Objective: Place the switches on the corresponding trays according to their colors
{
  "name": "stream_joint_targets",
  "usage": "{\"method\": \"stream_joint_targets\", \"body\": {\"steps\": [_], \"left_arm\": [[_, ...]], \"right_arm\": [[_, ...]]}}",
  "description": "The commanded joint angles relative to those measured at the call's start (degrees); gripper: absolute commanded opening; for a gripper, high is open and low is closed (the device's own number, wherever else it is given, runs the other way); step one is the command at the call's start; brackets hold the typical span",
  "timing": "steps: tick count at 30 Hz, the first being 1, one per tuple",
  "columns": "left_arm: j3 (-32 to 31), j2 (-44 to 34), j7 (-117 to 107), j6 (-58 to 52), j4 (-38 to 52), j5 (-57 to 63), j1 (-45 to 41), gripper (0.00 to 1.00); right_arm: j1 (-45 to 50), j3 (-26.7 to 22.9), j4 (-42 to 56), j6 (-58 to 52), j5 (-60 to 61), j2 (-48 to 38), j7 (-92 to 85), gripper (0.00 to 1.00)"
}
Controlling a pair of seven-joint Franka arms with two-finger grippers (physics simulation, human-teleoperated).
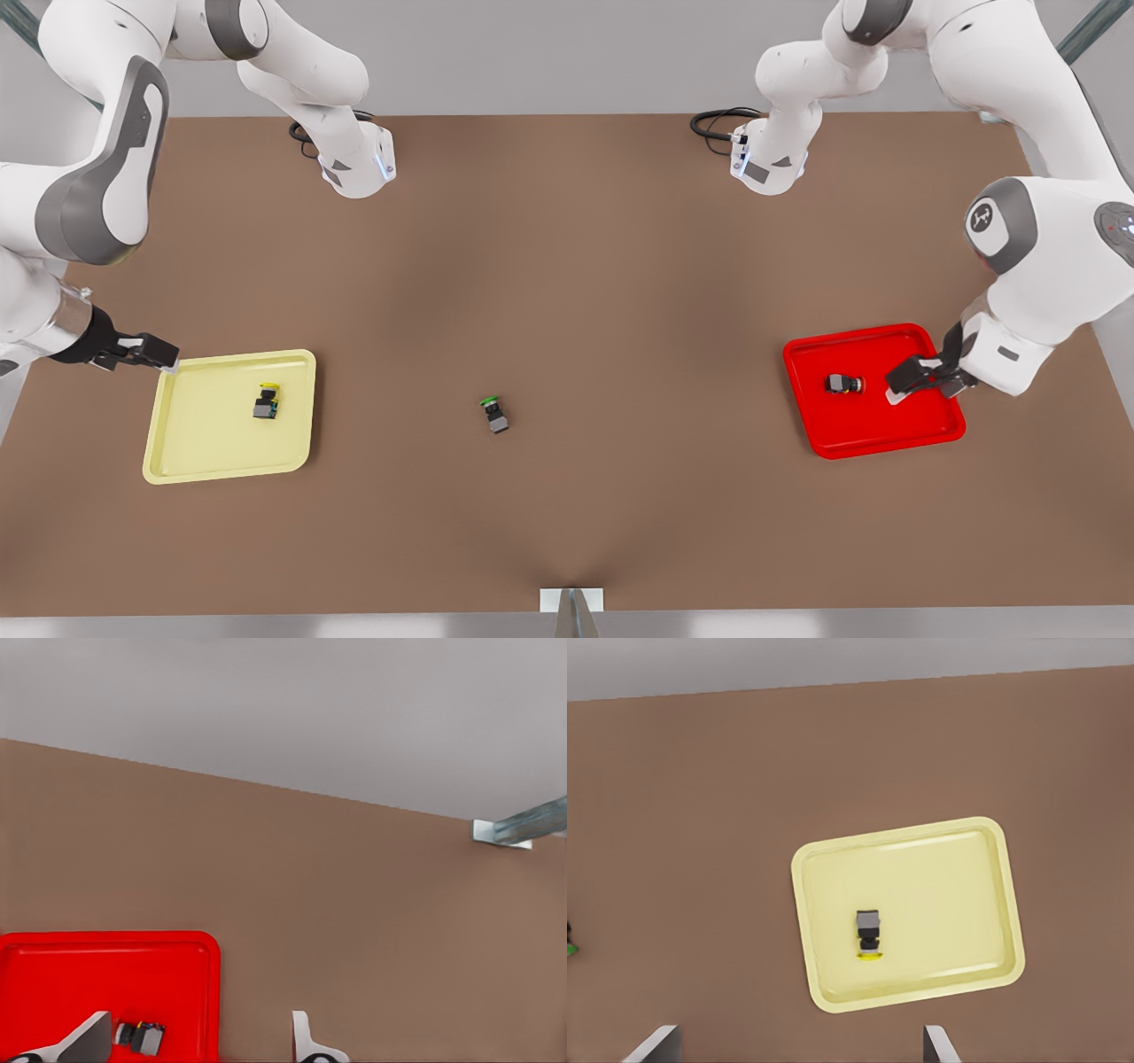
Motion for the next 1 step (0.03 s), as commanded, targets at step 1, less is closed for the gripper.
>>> {"method": "stream_joint_targets", "body": {"steps": [1], "left_arm": [[-0.43, -0.57, -0.02, -0.36, -0.06, 6.06, 0.37, 1.0]], "right_arm": [[-0.33, 0.0, 0.0, 0.0, 0.0, 0.0, 0.0, 1.0]]}}
